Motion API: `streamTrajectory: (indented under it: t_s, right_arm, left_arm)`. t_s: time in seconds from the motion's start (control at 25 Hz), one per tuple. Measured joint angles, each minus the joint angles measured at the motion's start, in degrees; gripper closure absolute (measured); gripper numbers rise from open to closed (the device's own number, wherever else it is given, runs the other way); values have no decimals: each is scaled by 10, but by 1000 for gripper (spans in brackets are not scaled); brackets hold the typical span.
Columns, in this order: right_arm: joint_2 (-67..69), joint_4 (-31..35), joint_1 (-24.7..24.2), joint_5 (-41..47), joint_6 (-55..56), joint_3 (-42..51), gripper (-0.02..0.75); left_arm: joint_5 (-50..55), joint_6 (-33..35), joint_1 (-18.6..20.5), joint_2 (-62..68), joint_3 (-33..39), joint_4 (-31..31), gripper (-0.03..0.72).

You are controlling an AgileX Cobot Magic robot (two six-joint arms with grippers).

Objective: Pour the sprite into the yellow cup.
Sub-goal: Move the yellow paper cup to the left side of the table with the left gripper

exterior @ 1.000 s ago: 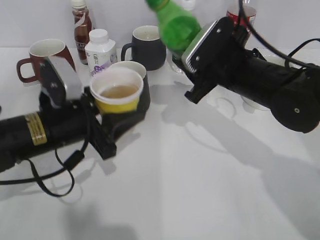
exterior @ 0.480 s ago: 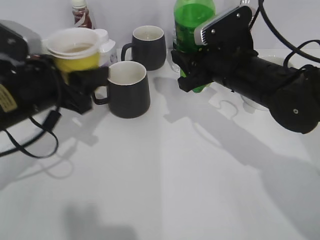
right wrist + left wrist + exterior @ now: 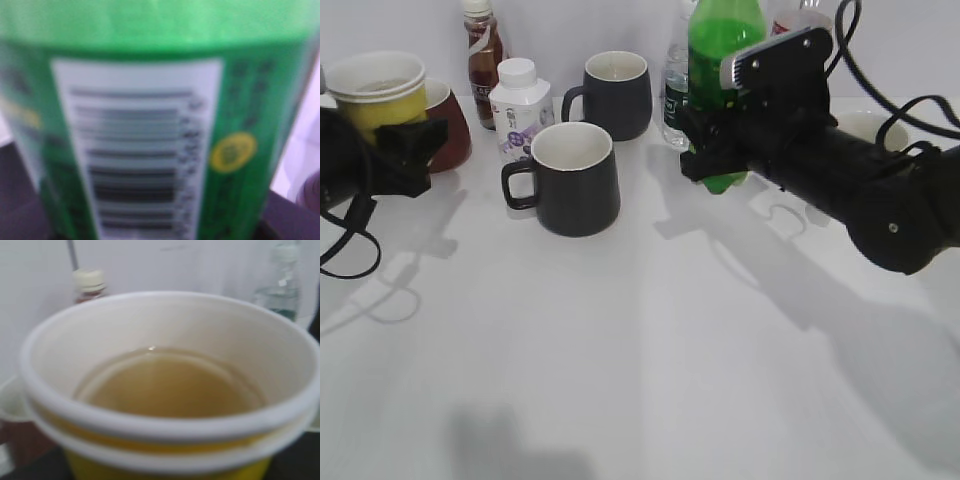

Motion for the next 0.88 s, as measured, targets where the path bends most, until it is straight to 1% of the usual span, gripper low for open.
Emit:
streamTrajectory:
  t_s: [0.12,0.2,0.52,0.88]
  right_arm:
    - [13,4,0,-1,0,0,331]
    - [21,7,0,-1,0,0,331]
    - [23,10,0,-3,0,0,331]
    - [23,11,0,-3,0,0,331]
  left_arm:
    - [-14,8,19,29,0,-1,264]
    - [-39,13,23,53,0,-3,264]
    - [-173,43,24,174,-1,-22,264]
    - [-184,47,24,262,-45,-23,264]
